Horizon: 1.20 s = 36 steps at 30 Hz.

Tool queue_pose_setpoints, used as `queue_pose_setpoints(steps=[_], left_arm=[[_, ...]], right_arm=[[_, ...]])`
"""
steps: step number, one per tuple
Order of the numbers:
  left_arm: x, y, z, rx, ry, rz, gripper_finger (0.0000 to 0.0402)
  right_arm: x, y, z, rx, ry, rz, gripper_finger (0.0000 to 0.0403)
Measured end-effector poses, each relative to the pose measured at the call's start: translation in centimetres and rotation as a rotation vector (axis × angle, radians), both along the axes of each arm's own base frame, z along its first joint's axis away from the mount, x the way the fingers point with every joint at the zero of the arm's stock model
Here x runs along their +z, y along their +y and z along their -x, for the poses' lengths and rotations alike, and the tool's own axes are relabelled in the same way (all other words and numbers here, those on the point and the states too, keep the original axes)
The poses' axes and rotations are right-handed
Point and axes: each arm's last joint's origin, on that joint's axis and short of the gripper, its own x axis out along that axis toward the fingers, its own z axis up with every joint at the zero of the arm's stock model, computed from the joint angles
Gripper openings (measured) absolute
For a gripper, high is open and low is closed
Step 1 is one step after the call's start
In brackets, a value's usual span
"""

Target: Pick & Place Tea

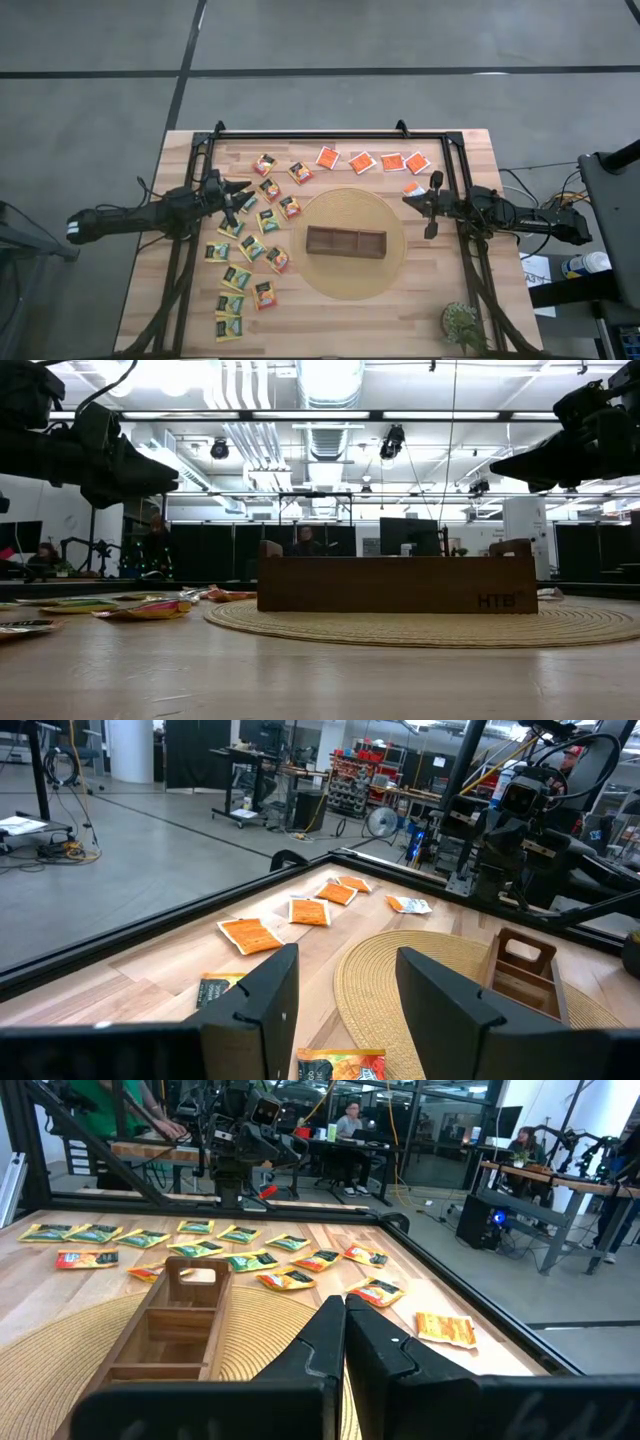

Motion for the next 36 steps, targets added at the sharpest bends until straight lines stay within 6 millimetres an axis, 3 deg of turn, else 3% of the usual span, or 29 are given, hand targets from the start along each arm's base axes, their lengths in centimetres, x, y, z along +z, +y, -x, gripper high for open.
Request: queue_pose_setpoints(steps=[14,21,36], left_arm=[[0.2,0.0,0.0,0.002,-0.026,0.0,0.0163],[0.5,0.0,-0.1,0.005,-0.157,0.21,0.0163],[1.6,-0.1,-0.1,-0.019,-0.303,0.288,0.0163]], right_arm=[[0.0,0.0,0.0,0.0,0.0,0.0,0.0009],[0.0,0.0,0.0,0.0,-0.001,0.0,0.0009],[0.0,0.0,0.0,0.0,0.0,0.0,0.0008]])
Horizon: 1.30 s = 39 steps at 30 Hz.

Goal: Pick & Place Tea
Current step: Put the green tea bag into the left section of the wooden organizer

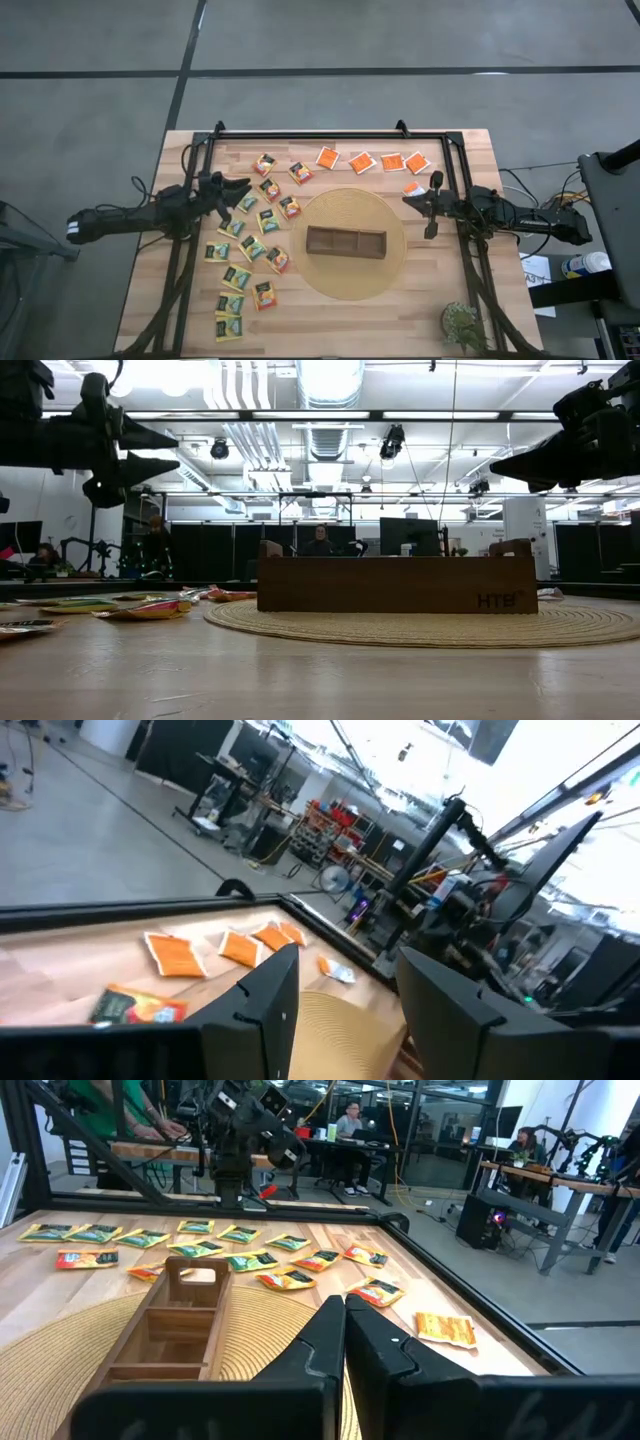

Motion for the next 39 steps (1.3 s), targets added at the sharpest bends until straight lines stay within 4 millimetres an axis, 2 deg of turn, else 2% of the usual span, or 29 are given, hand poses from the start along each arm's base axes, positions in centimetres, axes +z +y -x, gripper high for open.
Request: queue_pose_setpoints(steps=[8,22,39], left_arm=[[0.7,0.0,0.1,0.009,-0.093,0.034,0.0163],[2.3,-0.8,0.2,-0.258,-0.24,-0.046,0.0163],[3.7,-2.2,0.6,-0.409,-0.403,-0.052,0.0163]], right_arm=[[0.0,0.0,0.0,0.0,0.0,0.0,0.0009],[0.0,0.0,0.0,0.0,0.0,0.0,0.0009],[0.0,0.0,0.0,0.0,0.0,0.0,0.0009]])
